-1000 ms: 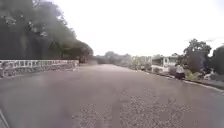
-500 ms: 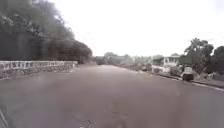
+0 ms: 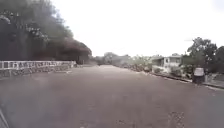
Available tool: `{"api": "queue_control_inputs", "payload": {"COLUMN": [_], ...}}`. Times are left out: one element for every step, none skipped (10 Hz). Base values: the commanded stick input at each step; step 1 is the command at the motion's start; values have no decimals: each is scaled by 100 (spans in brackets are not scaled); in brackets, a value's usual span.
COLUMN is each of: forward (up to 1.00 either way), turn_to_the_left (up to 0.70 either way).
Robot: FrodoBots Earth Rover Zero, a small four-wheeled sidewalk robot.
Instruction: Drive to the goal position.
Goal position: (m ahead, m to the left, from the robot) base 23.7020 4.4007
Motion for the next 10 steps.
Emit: {"api": "queue_control_inputs", "payload": {"forward": [100,100,100,100,100,100,100,100,100,100], "turn_to_the_left": [0,0,0,0,0,0,0,0,0,0]}}
